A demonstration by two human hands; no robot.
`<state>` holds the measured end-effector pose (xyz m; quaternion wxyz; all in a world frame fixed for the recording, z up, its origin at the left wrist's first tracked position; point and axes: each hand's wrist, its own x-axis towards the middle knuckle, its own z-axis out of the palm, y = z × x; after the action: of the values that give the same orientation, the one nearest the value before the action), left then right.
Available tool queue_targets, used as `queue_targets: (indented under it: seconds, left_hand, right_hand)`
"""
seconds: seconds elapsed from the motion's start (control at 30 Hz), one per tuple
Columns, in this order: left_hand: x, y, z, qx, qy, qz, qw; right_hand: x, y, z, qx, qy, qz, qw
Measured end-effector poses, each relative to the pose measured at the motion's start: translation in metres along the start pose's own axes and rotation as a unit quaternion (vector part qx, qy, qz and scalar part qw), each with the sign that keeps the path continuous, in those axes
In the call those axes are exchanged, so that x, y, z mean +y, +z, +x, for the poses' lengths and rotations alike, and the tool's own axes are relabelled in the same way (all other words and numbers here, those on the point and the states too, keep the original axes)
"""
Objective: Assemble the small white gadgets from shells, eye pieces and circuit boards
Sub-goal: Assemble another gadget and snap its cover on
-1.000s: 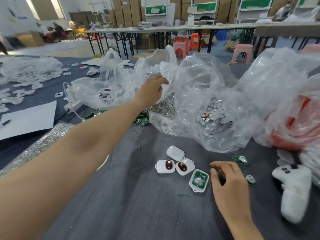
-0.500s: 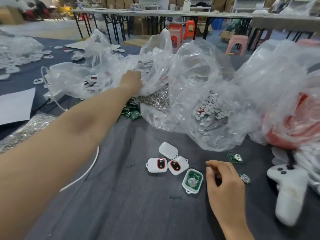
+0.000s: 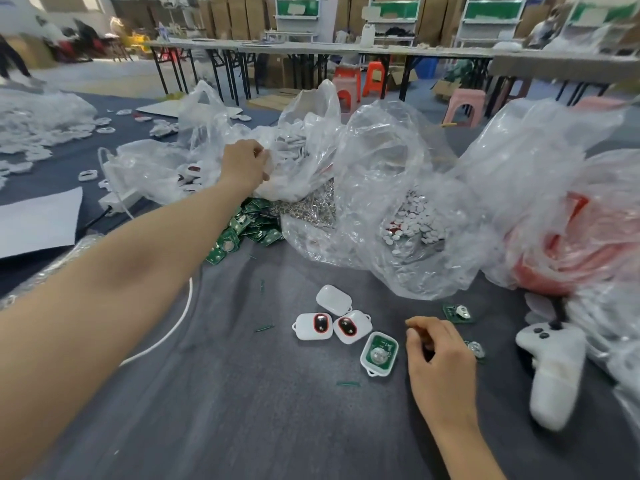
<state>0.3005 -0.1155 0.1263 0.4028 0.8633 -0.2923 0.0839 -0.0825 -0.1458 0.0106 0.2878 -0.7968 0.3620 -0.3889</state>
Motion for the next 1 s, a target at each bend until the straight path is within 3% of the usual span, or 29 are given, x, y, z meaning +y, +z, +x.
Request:
queue_targets:
  seconds: [0.1,0.17,0.27,0.4,0.53,0.73,0.87,1.0]
  left_hand:
    - [0.019,-0.011,-0.014,0.073,-0.014,-0.092,0.993]
    - [0.038,-0.015,-0.041,0.063,-0.017,-0.201,0.977]
    - [0.058,-0.009,-0.112,-0.052,0.008,-0.312,0.949]
    - [0.060,0.016,-0.229,-0.203,0.005,-0.372,0.906]
    - [0.056,0.032,-0.297,-0.247,-0.057,-0.436,0.863]
    - [0.056,0.032,-0.304,-0.209,-0.082,-0.435,0.872]
    - [0.056,0.032,-0.306,-0.209,-0.083,-0.411,0.883]
    - [0.057,0.031,-0.305,-0.238,-0.086,-0.423,0.870]
  right_hand:
    - [0.000,-0.001,0.000,0.002,0.006,0.008,1.000]
    - [0.000,-0.002,-0.001,0.003,0.016,0.026,1.000]
    - [-0.001,-0.007,-0.006,0.026,0.052,0.082,0.995]
    - [-0.004,-0.015,-0.014,0.040,0.050,0.148,0.987]
    - [-0.016,-0.018,-0.024,-0.017,-0.019,0.154,0.988]
    - [-0.030,-0.017,-0.030,-0.088,-0.069,0.184,0.977]
    - [-0.031,-0.015,-0.032,-0.102,-0.041,0.190,0.976]
    - [-0.032,-0.014,-0.031,-0.096,-0.002,0.218,0.971]
